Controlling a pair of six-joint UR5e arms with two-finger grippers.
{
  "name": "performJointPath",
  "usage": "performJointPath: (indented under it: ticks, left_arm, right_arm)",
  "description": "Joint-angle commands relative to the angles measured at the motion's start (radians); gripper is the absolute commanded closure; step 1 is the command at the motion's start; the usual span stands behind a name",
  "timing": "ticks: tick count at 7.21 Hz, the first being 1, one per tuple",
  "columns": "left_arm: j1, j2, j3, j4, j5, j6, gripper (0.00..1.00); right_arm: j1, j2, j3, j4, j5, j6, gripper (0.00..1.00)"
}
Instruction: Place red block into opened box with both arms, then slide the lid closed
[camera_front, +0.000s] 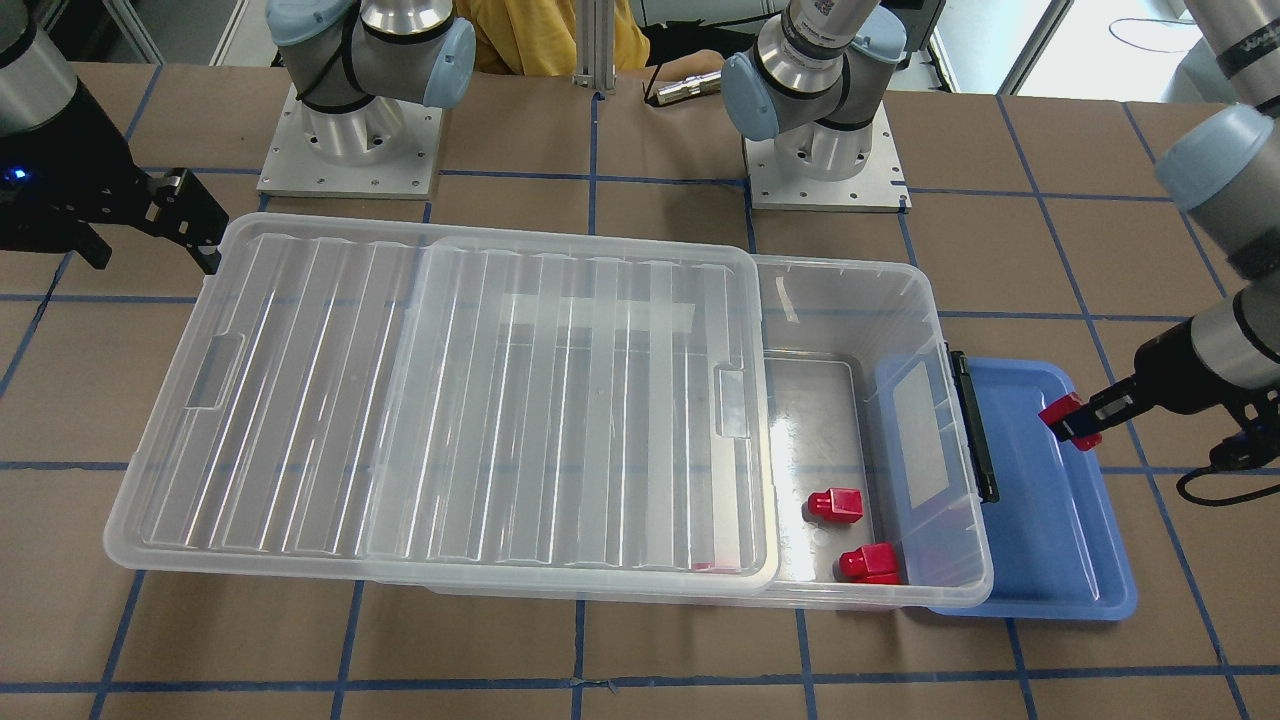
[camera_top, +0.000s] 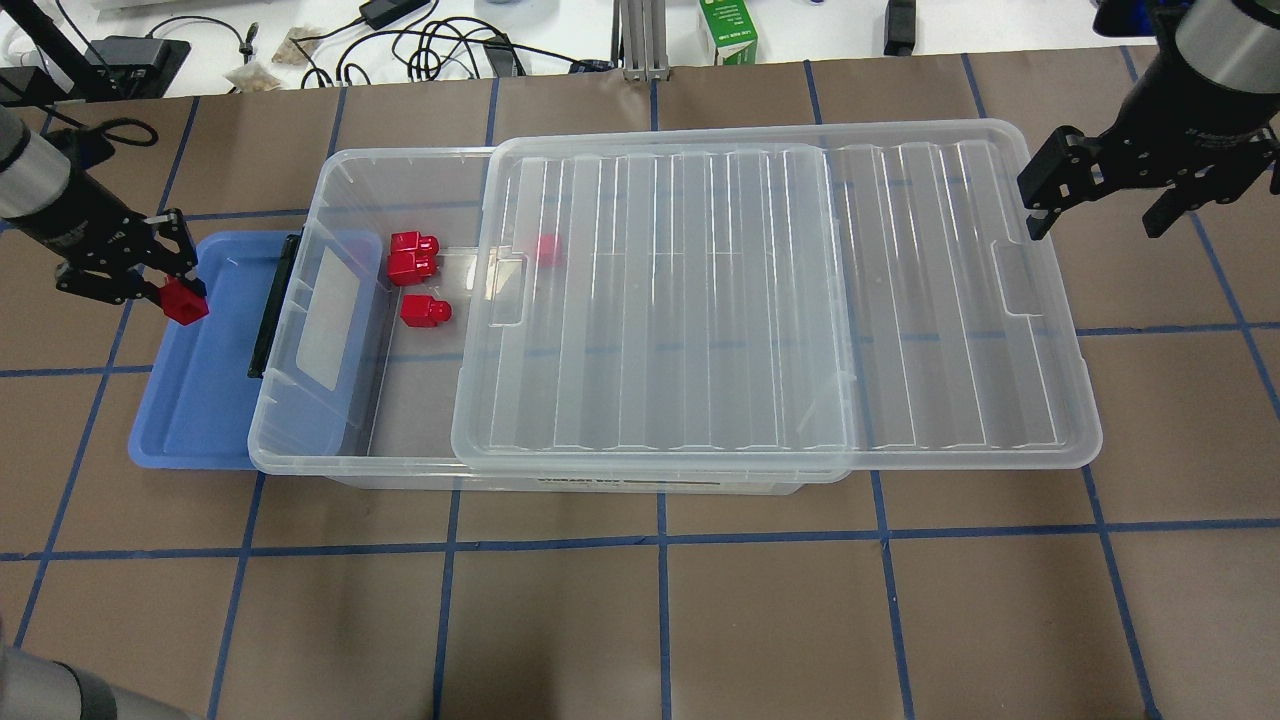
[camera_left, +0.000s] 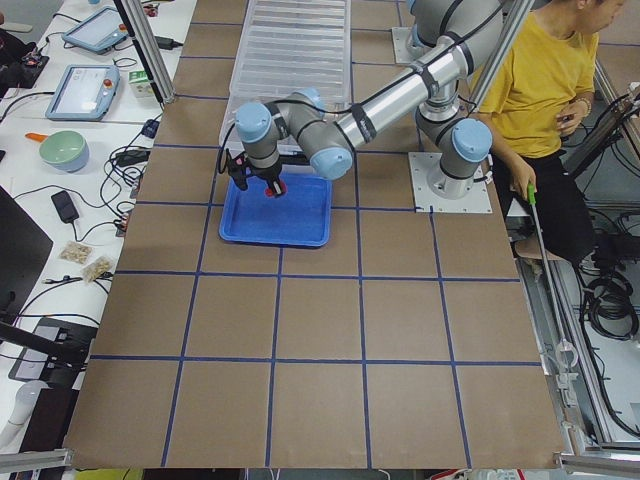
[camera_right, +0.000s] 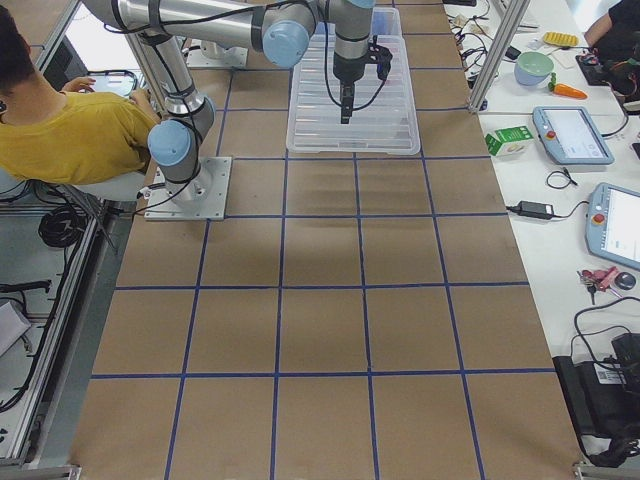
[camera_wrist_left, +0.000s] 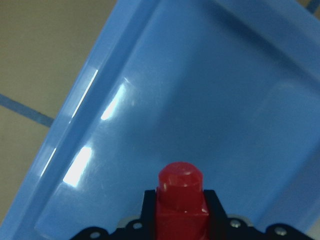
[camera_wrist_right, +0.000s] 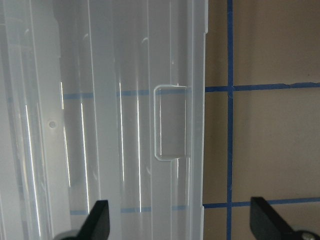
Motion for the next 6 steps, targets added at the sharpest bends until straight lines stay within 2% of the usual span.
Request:
performJointPath:
  ticks: [1, 3, 6]
  left_arm:
    - [-0.159, 0.139, 0.043, -0.14, 0.008, 0.051, 1.0]
    - [-0.325, 0.167, -0.025, -0.131, 0.011, 0.028, 1.0]
    - [-0.358, 0.124, -0.198, 0.078, 0.008, 0.022, 1.0]
  right_arm:
    - [0.021, -0.003, -0.002, -0.002, 0.008, 0.001, 0.0]
    - [0.029, -0.002, 0.001, 0.0, 0.002, 0.001, 0.0]
    - [0.029, -0.003, 0.005, 0.002, 0.002, 0.001, 0.0]
